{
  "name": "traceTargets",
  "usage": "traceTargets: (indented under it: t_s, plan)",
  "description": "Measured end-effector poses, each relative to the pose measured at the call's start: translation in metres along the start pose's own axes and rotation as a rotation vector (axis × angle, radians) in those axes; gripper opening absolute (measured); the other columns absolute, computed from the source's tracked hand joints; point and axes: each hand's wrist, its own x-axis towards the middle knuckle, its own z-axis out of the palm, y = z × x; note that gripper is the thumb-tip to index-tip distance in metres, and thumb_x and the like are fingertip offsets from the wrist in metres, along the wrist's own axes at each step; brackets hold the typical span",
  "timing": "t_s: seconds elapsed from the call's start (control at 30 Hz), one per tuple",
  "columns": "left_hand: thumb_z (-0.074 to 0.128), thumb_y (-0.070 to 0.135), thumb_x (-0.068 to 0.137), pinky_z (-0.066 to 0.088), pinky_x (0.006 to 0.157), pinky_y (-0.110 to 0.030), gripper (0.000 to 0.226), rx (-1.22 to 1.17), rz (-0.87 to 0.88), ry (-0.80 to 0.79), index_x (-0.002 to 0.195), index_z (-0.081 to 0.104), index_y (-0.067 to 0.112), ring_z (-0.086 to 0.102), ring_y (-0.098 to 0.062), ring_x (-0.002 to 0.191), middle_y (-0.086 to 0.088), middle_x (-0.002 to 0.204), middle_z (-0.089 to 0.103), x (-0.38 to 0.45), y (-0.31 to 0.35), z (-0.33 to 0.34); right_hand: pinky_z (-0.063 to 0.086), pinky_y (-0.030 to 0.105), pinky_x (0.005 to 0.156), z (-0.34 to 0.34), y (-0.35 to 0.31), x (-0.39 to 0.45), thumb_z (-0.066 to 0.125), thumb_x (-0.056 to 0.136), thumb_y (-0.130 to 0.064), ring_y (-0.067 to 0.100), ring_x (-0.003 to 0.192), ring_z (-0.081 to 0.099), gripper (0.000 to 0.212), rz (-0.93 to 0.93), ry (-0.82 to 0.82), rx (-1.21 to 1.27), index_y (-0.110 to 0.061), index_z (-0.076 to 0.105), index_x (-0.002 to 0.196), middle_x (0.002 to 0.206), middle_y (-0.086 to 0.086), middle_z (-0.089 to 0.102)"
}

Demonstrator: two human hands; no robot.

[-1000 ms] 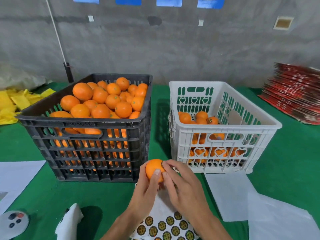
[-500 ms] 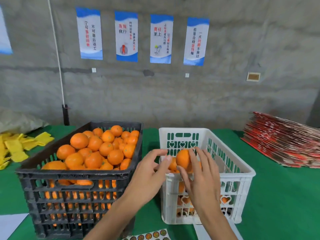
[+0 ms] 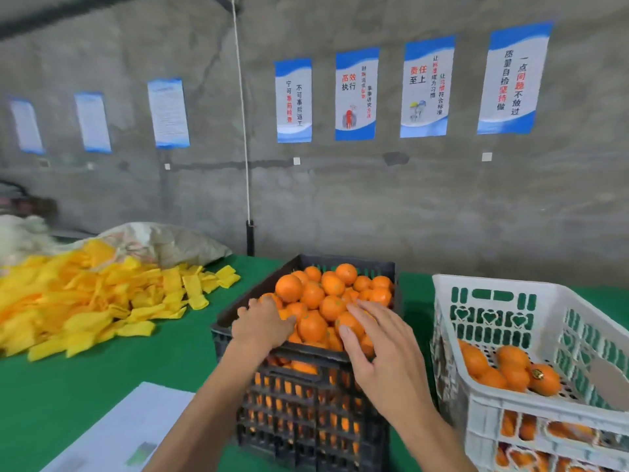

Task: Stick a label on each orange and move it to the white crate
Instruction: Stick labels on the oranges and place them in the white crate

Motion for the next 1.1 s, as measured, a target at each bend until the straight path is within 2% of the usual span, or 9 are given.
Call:
traceTargets:
  t_s: [0.17,0.27,0.33,0.47,0.53,0.63,0.77,0.93,1.1]
  plan:
    - [0.072,0.060,0.083,0.050,0.099,-0.044,0.081,0.229,-0.094,-0.420,0.146,0.054,0.012,0.055,-0.035,0.132,-0.012,0.151,0.051,0.032,0.000,-0.021,0.046,0.041,0.108,0.015,-0.010,-0.001,0.054,0.103,-0.043,0.010,0.133,0.052,0.039,0.037,-0.032,0.066,-0.023,0.066,0.134,0.138,-0.010,0.062]
    - [0.063,0.070,0.088,0.050,0.107,-0.045,0.078,0.117,-0.137,-0.701,0.140,0.063,0.012,0.060,-0.033,0.128,-0.010,0.143,0.061,0.046,-0.009,-0.027,0.046,0.039,0.109,0.013,-0.011,-0.006,0.054,0.103,-0.043,0.007,0.133,0.051,0.038,0.080,-0.045,0.093,-0.026,0.064,0.136,0.138,-0.014,0.060]
    - [0.058,0.068,0.094,0.047,0.111,-0.046,0.079,0.125,-0.117,-0.556,0.147,0.054,0.010,0.056,-0.033,0.134,-0.011,0.152,0.053,0.051,-0.018,-0.024,0.045,0.038,0.110,0.010,-0.011,-0.009,0.051,0.103,-0.046,0.004,0.133,0.049,0.039,0.103,-0.053,0.105,-0.029,0.063,0.136,0.138,-0.017,0.059]
    - [0.072,0.037,0.093,0.049,0.104,-0.045,0.048,0.102,0.056,-0.220,0.136,0.057,0.020,0.059,-0.037,0.126,-0.012,0.144,0.051,0.036,-0.019,-0.021,0.044,0.034,0.111,0.003,-0.012,-0.010,0.050,0.102,-0.046,0.001,0.131,0.048,0.040,0.123,-0.029,0.112,-0.029,0.064,0.135,0.137,-0.017,0.059]
    - [0.071,0.033,0.094,0.051,0.100,-0.047,0.042,-0.065,0.195,0.035,0.133,0.054,0.029,0.063,-0.037,0.116,-0.007,0.139,0.044,0.019,-0.016,-0.019,0.042,0.031,0.111,0.000,-0.013,-0.007,0.053,0.102,-0.043,-0.002,0.131,0.047,0.038,0.110,-0.001,0.123,-0.028,0.064,0.134,0.137,-0.018,0.059]
    - [0.072,0.043,0.094,0.052,0.091,-0.031,0.047,-0.488,0.512,0.359,0.135,0.051,0.043,0.057,-0.011,0.114,0.011,0.138,0.041,-0.025,0.001,-0.013,0.035,0.023,0.113,-0.007,-0.016,-0.004,0.052,0.103,-0.044,-0.013,0.132,0.039,0.039,0.102,0.013,0.165,-0.031,0.060,0.138,0.138,-0.028,0.051]
    - [0.079,0.048,0.088,0.049,0.095,-0.014,0.064,-0.850,0.763,0.335,0.143,0.048,0.039,0.050,-0.008,0.133,0.015,0.142,0.046,-0.091,0.042,0.004,0.036,0.020,0.112,-0.022,-0.015,-0.007,0.040,0.102,-0.060,-0.008,0.137,0.038,0.050,0.158,-0.001,0.289,-0.040,0.048,0.147,0.142,-0.039,0.039]
    - [0.088,0.020,0.081,0.042,0.106,-0.014,0.076,-0.856,0.840,0.429,0.147,0.049,0.018,0.048,-0.007,0.137,0.003,0.147,0.049,-0.146,0.084,0.060,0.047,0.017,0.102,-0.054,0.003,-0.058,0.050,0.104,-0.047,0.008,0.135,0.051,0.039,0.272,0.139,0.441,-0.036,0.055,0.141,0.143,-0.020,0.054]
    - [0.083,0.036,0.085,0.046,0.102,-0.014,0.085,-0.895,0.756,0.017,0.152,0.030,0.039,0.044,0.007,0.132,0.021,0.147,0.038,-0.193,0.098,0.145,0.049,0.019,0.100,-0.073,0.046,-0.141,0.055,0.104,-0.043,0.010,0.128,0.059,0.034,0.346,0.074,0.381,-0.028,0.066,0.133,0.136,-0.016,0.063]
